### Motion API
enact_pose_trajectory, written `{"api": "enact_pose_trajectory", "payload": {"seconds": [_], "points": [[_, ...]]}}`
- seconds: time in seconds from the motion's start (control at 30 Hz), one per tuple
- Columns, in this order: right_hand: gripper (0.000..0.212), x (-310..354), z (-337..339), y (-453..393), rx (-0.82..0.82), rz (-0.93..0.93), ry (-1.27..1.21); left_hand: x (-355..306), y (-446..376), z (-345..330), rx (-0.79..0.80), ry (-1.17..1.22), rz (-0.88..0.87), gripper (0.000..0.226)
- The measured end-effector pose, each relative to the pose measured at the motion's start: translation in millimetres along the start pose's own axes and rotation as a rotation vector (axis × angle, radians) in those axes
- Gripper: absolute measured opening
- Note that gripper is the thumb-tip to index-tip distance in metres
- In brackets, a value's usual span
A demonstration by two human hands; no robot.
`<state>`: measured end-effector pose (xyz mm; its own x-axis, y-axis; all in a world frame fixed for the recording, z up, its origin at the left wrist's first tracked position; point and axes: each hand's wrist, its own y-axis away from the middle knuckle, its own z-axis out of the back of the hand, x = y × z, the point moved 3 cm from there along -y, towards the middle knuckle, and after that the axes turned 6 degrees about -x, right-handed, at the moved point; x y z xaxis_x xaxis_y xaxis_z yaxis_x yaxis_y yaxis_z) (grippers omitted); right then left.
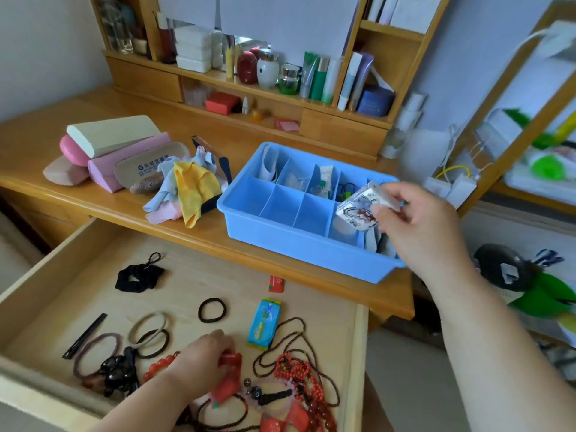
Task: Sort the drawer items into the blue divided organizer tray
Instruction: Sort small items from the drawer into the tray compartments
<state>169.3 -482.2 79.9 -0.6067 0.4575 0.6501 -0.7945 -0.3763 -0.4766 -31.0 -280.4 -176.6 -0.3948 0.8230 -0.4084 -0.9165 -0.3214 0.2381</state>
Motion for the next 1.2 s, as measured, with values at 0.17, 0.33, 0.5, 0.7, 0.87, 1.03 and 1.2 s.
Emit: {"api": "enact_pose_trajectory", "payload": {"seconds": [0.17,0.33,0.5,0.7,0.87,1.03,1.2], "points": [[0.018,-22.5,-43.9,-22.7,0.378,-0.014,0.504,2.6,2.5,-1.6,0.014,0.030,-0.013,0.018],[0.043,-32.8,-60.9,-10.3,0.596,-0.028,0.740,7.3,2.8,-4.8,0.030,0.024,0.000,0.022],[0.033,-12.4,-49.3,43.6,0.032,0.403,0.391,5.4,9.1,-8.1,0.087,-0.060,-0.006,0.030],[0.017,-20.8,-121.5,161.2,0.642,0.152,0.071,0.6,13.6,-5.2,0.157,-0.067,0.022,0.026],[0.029,-29.5,-168.4,200.3,0.818,-0.712,-0.392,-17.9,18.7,24.9,-0.027,0.369,0.105,0.016],[0.020,-18.0,-188.8,213.7,0.602,-1.229,-0.930,-46.7,28.5,33.6,0.097,0.384,0.018,0.027],[0.019,-43.1,-173.7,206.1,0.497,-1.292,-0.875,-30.8,28.6,34.4,0.097,0.251,0.057,0.037]]}}
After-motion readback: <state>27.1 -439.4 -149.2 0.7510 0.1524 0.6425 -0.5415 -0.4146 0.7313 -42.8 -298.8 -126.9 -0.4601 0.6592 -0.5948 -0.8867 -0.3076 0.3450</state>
